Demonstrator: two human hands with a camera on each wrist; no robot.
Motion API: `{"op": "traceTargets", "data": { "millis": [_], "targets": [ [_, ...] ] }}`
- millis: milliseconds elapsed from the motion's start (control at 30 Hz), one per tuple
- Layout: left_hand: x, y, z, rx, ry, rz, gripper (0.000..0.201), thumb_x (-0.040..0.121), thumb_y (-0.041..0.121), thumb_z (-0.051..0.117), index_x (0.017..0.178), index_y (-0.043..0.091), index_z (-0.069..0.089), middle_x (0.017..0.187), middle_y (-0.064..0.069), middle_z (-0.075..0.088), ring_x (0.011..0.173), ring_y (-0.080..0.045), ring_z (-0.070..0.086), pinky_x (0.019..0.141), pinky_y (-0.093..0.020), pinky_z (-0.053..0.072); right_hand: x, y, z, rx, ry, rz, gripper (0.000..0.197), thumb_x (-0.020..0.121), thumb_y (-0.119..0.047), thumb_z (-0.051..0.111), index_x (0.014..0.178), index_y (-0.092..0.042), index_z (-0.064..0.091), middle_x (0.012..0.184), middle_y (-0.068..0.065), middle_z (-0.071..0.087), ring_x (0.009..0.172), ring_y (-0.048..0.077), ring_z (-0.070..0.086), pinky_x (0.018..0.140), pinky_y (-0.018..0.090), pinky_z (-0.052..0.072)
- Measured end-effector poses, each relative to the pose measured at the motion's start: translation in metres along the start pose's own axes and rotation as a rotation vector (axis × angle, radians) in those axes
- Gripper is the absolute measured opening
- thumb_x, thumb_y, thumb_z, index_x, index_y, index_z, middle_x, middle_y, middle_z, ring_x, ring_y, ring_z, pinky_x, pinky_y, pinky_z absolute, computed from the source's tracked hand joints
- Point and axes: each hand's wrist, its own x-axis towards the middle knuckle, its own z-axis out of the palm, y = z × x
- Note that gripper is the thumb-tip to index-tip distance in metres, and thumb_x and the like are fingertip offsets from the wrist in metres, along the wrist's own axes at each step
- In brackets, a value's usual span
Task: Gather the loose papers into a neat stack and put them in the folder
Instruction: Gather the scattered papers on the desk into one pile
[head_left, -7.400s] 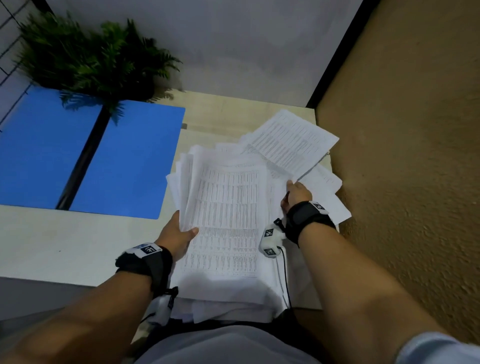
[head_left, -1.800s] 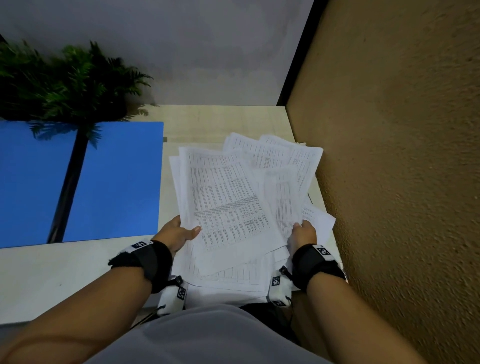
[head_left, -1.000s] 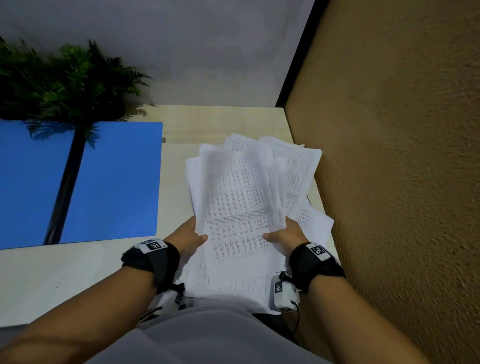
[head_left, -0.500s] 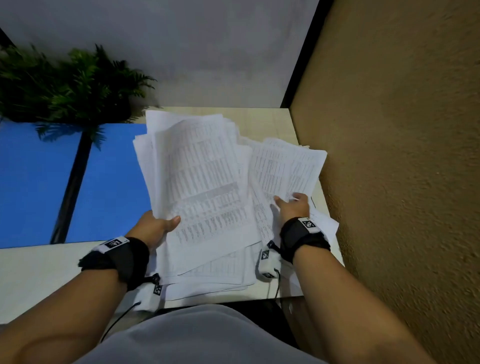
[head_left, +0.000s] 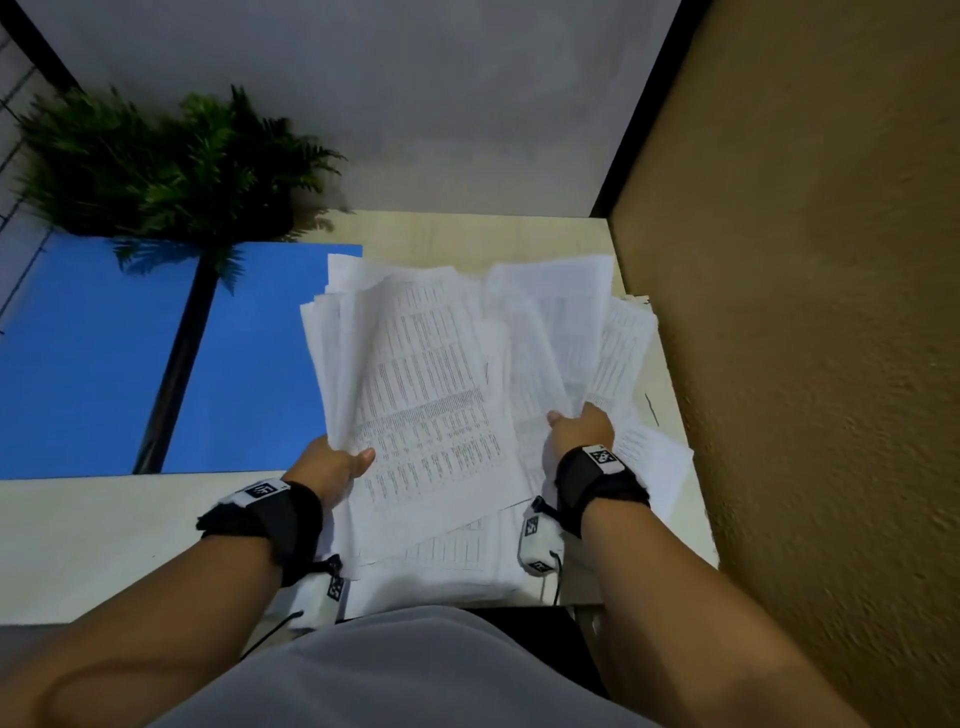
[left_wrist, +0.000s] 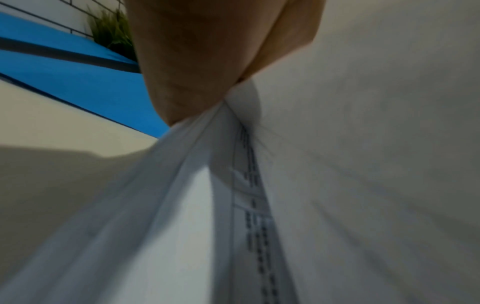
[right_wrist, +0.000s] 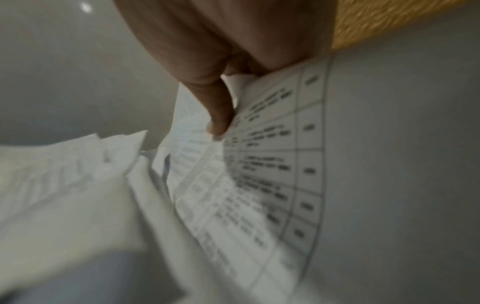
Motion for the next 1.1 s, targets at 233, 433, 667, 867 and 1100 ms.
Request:
{"op": "traceTargets", "data": {
  "millis": [233, 433, 667, 867, 1100],
  "targets": [
    [0.027, -0.012, 0.006, 0.064, -0.075, 0.008, 0.072, 0.072, 0.044, 0.075, 0.130, 0.007, 0.056, 0.123, -0.010, 0.067, 0.115, -0.033, 0.061, 0.105, -0.051, 0.044, 0.011, 0.026, -0.038, -0.337, 0.153, 0.045, 0.045, 0.088, -0.023, 0.065, 0.124, 0.001, 0.055, 0.130, 0.020, 0.048, 0.115, 0.035, 0.048, 0.096, 0.042, 0.046],
    [0.027, -0.008, 0.020, 0.069, -0.085, -0.014, 0.072, 0.075, 0.038, 0.075, 0.134, 0.003, 0.051, 0.129, -0.015, 0.063, 0.120, -0.035, 0.058, 0.107, -0.050, 0.043, 0.004, 0.015, -0.045, 0.072, 0.140, -0.102, 0.032, 0.091, -0.006, 0.056, 0.122, 0.001, 0.056, 0.120, 0.017, 0.064, 0.106, 0.030, 0.063, 0.095, 0.039, 0.052],
    [0.008, 0.010, 0.026, 0.070, -0.114, -0.025, 0.089, 0.064, 0.033, 0.085, 0.139, 0.003, 0.046, 0.138, -0.011, 0.058, 0.125, -0.033, 0.054, 0.109, -0.047, 0.041, -0.056, -0.052, -0.114, 0.146, 0.534, -0.663, 0.015, 0.085, 0.000, 0.052, 0.095, -0.009, 0.059, 0.086, 0.011, 0.062, 0.081, 0.018, 0.057, 0.069, 0.025, 0.044],
    [-0.008, 0.021, 0.037, 0.004, -0.122, 0.004, 0.062, 0.075, 0.003, 0.081, 0.130, 0.001, 0.052, 0.124, -0.004, 0.061, 0.117, -0.027, 0.057, 0.098, -0.033, 0.043, -0.067, -0.075, -0.120, 0.602, 0.325, -0.699, 0.036, 0.080, 0.011, 0.060, 0.100, -0.019, 0.064, 0.084, -0.015, 0.073, 0.087, 0.001, 0.067, 0.081, 0.024, 0.054],
    [-0.017, 0.023, 0.038, -0.120, -0.045, -0.040, 0.088, 0.083, 0.070, 0.051, 0.149, 0.014, 0.031, 0.139, -0.002, 0.050, 0.130, -0.029, 0.047, 0.109, -0.045, 0.040, -0.062, 0.016, -0.031, 0.179, -0.094, -0.198, 0.033, 0.093, -0.017, 0.057, 0.125, -0.007, 0.055, 0.123, 0.002, 0.061, 0.113, 0.022, 0.059, 0.104, 0.036, 0.043]
  ]
}}
